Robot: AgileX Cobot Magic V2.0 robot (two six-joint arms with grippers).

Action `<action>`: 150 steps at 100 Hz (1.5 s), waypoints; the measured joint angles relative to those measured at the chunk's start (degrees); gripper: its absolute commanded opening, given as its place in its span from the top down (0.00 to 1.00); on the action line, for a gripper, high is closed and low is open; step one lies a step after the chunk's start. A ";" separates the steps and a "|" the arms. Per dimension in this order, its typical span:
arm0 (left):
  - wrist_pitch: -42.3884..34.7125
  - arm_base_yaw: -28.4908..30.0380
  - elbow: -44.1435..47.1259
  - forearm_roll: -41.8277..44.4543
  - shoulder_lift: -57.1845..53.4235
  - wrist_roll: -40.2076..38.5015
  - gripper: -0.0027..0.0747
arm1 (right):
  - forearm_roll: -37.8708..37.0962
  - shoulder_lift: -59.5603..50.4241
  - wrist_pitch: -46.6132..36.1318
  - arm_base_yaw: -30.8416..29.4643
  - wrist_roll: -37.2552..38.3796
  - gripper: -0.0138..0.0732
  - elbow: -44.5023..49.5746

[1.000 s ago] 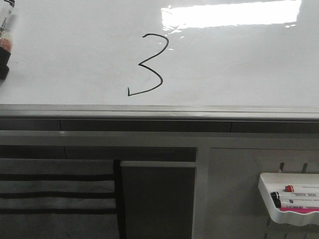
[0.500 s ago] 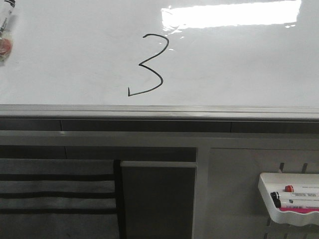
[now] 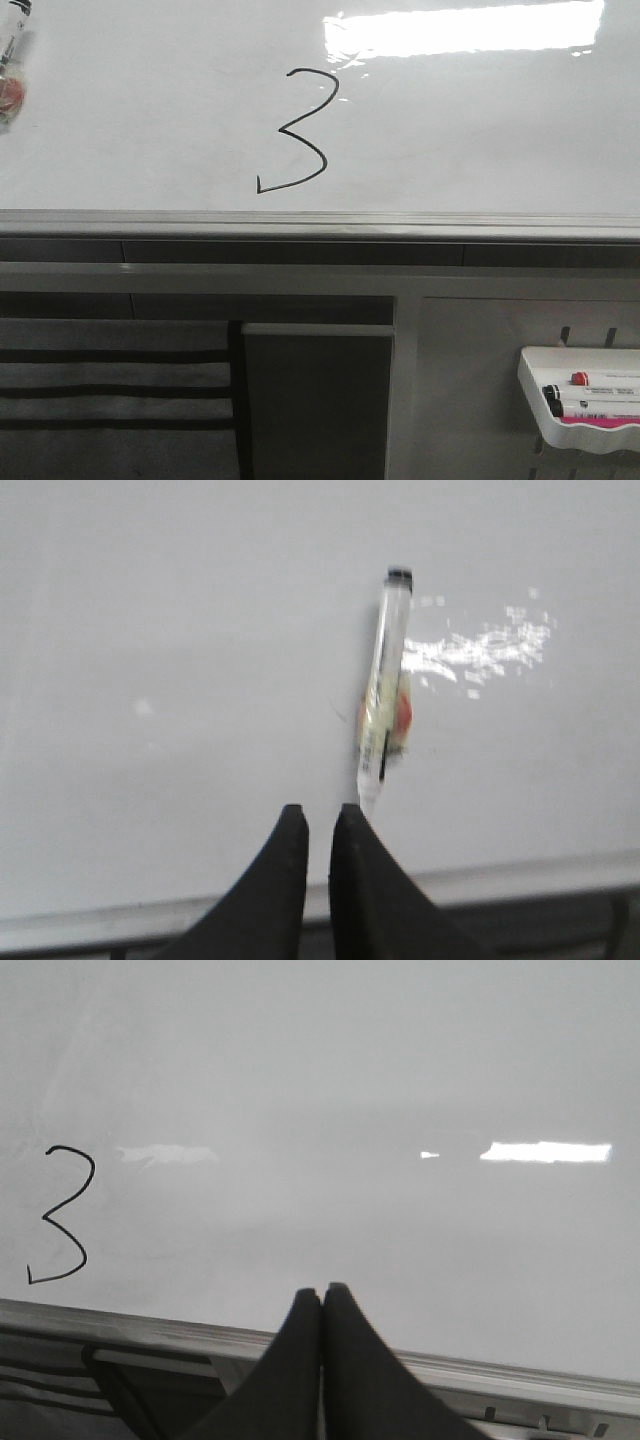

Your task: Write number 3 on whiteboard

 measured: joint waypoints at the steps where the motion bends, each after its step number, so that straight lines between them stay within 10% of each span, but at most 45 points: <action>1: -1.40 0.00 0.61 -0.19 -0.44 0.00 0.99 | 0.00 0.00 -0.45 0.00 0.00 0.92 0.31; 68: -12.01 -0.21 8.98 -2.02 -8.57 -0.22 0.99 | 0.00 -0.14 -1.07 0.00 0.00 0.92 2.03; 103: -16.56 -0.21 31.11 -5.01 -31.88 -0.22 0.99 | 0.00 -0.14 -1.07 0.00 0.00 0.92 2.03; 150: -14.07 0.55 31.30 -5.06 -38.50 -0.22 0.99 | 0.00 -0.27 -0.86 0.00 0.11 0.92 2.03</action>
